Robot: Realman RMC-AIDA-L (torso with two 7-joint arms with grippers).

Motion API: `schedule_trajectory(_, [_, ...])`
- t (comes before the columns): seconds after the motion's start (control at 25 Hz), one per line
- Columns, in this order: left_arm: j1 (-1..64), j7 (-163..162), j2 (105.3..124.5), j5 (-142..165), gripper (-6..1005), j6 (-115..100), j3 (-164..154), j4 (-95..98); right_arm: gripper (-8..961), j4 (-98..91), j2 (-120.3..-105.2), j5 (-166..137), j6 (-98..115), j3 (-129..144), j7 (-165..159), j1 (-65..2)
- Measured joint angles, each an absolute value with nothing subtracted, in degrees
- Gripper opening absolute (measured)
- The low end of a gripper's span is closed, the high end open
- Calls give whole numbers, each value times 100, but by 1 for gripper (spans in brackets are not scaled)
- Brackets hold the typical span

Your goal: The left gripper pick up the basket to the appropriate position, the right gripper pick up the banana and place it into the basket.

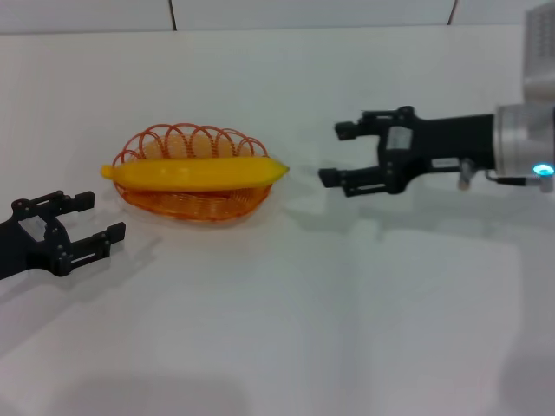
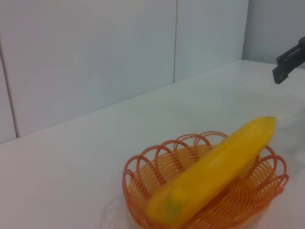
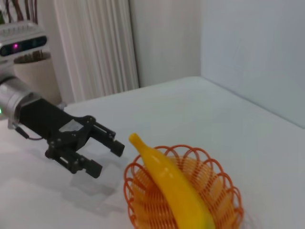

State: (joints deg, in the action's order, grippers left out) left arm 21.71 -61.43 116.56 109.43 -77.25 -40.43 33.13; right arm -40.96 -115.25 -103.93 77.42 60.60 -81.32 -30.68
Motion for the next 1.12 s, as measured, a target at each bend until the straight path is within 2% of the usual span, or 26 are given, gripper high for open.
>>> schedule_trajectory(0.2, [2167,-6143,11650,10941,700,-7725,-4043,3313,824,-3863,-11444,-10394,7856,5895,-7876,-2904])
schedule_trajectory(1.12, [2118,-6064,11645,10907,700,-7769,-3999,3313,820,-3482,-11436,-10362,8300,5316,-7017,-2465])
